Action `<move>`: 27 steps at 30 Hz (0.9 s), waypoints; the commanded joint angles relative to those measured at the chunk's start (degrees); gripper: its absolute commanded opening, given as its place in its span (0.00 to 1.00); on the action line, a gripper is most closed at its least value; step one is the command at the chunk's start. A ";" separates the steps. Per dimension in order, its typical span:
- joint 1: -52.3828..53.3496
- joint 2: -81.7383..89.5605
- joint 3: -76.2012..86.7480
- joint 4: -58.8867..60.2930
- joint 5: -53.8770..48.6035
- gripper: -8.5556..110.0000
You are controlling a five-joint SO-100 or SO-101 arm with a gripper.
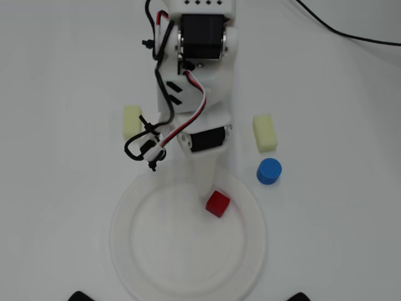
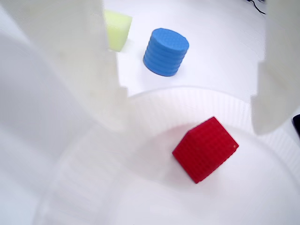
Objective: Grasp a red block and put it in the dish.
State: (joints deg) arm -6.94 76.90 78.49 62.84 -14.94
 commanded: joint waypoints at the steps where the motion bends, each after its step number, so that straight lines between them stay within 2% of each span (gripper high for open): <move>1: 0.79 9.05 -3.43 3.78 0.09 0.26; 7: 0.26 24.08 3.34 10.20 -0.35 0.28; 17: -1.14 60.64 36.47 10.20 0.18 0.29; 27: 4.13 99.93 70.40 11.43 0.18 0.29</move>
State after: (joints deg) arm -4.39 166.73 144.84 73.56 -14.94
